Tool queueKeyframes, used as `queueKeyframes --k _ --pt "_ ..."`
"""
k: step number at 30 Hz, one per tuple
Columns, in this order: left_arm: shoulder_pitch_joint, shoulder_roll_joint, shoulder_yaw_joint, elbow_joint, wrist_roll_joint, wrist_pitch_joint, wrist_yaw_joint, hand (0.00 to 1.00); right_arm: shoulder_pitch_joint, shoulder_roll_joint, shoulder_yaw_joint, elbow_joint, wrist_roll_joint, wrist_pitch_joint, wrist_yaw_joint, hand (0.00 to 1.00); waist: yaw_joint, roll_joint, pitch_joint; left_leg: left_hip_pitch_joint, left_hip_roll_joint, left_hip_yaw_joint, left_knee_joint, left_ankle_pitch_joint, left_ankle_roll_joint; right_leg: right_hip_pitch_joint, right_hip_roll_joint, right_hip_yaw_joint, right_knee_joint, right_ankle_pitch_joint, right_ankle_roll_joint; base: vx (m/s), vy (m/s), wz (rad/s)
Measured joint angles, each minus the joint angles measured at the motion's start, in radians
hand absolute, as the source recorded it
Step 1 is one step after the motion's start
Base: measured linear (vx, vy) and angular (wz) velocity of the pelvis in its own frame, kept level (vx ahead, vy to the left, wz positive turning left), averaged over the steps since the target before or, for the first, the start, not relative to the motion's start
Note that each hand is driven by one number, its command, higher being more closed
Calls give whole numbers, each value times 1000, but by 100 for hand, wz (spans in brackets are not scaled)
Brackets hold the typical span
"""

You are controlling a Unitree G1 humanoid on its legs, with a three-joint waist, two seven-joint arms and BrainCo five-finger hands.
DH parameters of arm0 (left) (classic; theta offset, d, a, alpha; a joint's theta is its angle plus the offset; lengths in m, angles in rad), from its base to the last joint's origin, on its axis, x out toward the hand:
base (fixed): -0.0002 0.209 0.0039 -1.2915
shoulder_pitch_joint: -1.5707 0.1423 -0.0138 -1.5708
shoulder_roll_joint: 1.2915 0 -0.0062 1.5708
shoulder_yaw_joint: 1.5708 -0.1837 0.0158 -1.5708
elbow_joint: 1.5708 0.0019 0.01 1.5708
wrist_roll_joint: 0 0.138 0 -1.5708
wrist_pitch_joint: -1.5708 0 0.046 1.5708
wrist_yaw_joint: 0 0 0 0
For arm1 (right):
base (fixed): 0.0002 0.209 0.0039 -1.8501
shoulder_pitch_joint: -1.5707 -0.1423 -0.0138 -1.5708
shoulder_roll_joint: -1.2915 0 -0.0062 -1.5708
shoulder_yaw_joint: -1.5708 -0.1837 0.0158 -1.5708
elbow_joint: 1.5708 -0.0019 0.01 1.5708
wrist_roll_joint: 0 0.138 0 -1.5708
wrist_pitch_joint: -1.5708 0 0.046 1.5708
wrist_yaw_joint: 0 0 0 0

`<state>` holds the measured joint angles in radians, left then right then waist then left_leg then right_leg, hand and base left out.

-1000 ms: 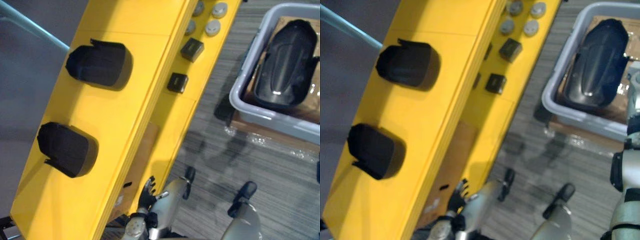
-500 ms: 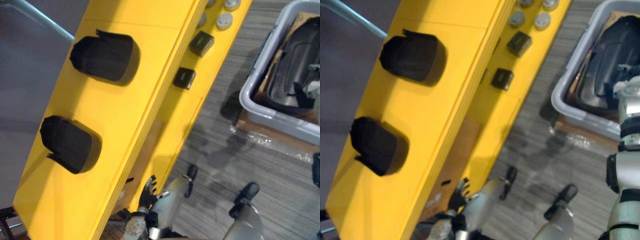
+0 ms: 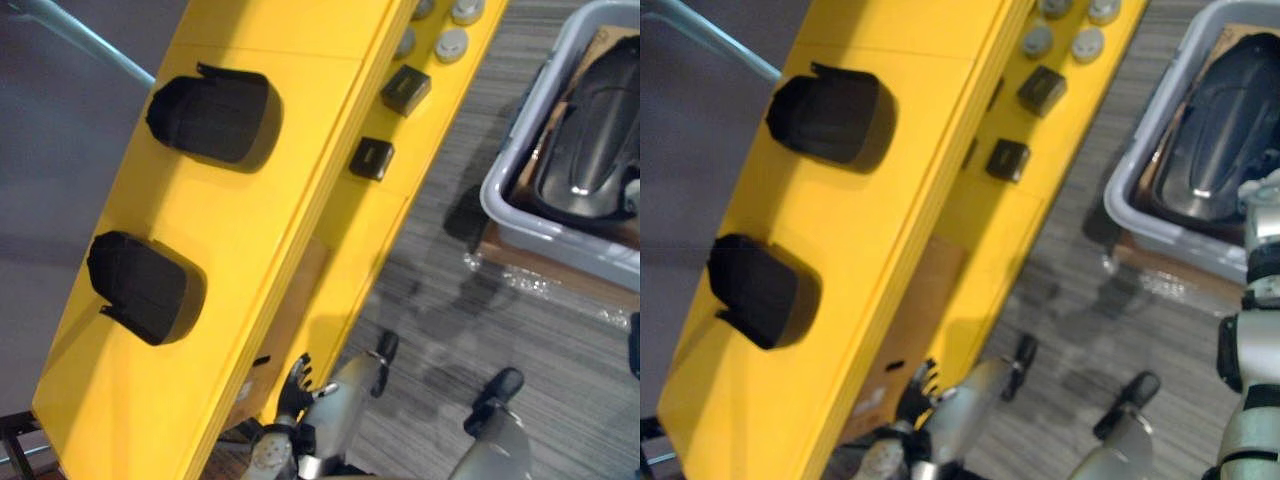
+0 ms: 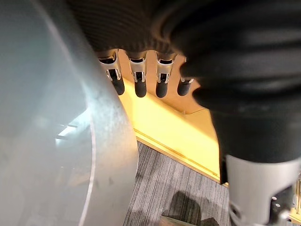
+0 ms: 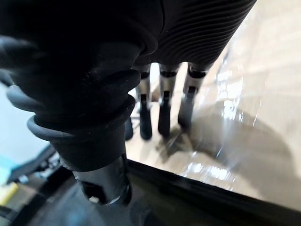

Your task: Walk over and take plastic housings, then place them on the shelf

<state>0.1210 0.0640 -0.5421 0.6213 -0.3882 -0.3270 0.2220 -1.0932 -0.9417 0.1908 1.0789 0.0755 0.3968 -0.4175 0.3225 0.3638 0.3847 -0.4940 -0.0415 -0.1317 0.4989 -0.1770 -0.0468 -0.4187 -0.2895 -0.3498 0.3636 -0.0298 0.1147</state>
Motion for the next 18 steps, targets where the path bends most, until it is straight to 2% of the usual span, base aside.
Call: queueKeyframes --k 5,6,9,12,15,18 --pt "-9 0 -11 12 0 -5 2 0 0 4 35 31 -102 73 42 100 3 5 -4 1 -4 -1 1 0 0 -2 -7 0 15 -8 1 -5 15 2" --pt "-9 0 -11 12 1 -11 3 0 0 11 38 39 -157 105 62 100 3 5 -4 1 -5 -2 1 0 0 -2 -7 0 17 -10 1 0 0 0" --pt "-9 0 -11 6 8 -21 4 0 0 12 39 69 -259 150 94 100 5 5 -4 1 -7 -9 1 0 0 -1 -10 -5 28 -14 1 2 18 7" --pt "-4 1 -9 -16 14 -21 22 0 0 11 35 90 -296 148 93 100 2 3 -3 2 -9 -25 2 1 0 10 -10 -21 30 -19 1 8 10 13" --pt "0 0 -9 -76 18 -27 42 0 4 13 7 137 -294 98 57 100 -3 -2 2 13 -9 -43 3 1 -1 36 -8 -41 27 -20 -1 17 11 18" --pt "1 0 19 -189 46 -44 44 0 8 22 -15 159 -295 44 16 100 -12 -19 15 31 -9 -48 2 1 -1 62 -7 -51 21 -20 -1 2 20 5"
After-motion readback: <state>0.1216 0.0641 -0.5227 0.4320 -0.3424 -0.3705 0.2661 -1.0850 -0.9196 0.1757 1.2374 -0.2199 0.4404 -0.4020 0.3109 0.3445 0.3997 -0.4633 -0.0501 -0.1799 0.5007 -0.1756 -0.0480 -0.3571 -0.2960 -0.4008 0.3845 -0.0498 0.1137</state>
